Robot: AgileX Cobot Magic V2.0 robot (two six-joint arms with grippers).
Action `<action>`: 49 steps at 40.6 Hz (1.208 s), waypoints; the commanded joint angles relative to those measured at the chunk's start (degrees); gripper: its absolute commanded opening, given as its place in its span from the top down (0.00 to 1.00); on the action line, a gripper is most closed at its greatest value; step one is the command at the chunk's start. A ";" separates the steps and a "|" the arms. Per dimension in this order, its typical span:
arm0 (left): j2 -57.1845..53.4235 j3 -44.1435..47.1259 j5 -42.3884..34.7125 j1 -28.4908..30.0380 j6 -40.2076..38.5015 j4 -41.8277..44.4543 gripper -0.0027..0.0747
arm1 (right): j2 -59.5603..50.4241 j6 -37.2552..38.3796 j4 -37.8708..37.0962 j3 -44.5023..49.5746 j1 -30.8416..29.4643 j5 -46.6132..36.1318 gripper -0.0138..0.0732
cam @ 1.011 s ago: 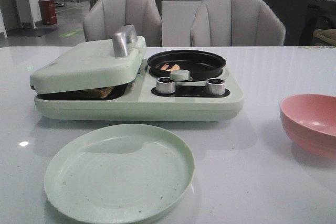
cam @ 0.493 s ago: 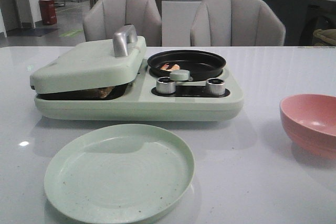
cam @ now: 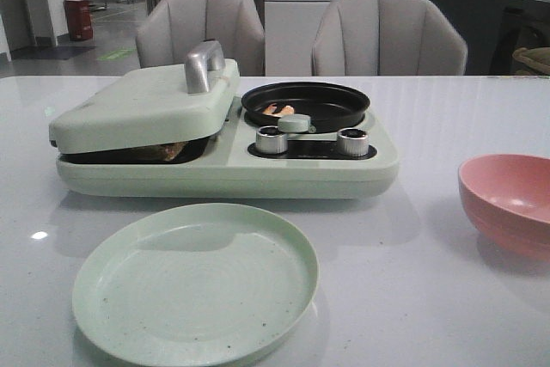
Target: Make breakfast with bread and shrimp
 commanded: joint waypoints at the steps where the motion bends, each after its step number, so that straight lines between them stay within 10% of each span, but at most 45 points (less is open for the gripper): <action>1: -1.10 1.77 -5.11 -0.47 -0.06 -0.38 0.84 | -3.87 -0.08 -2.11 3.64 -3.08 -14.59 0.80; 18: -1.10 1.77 -5.11 -0.47 -0.06 -0.38 0.84 | -18.67 -0.08 -3.18 27.28 -6.41 -44.53 0.80; 49: -1.03 1.77 -5.00 -0.47 -0.06 -0.38 0.84 | -20.52 -0.08 0.74 29.97 -7.16 -51.56 0.80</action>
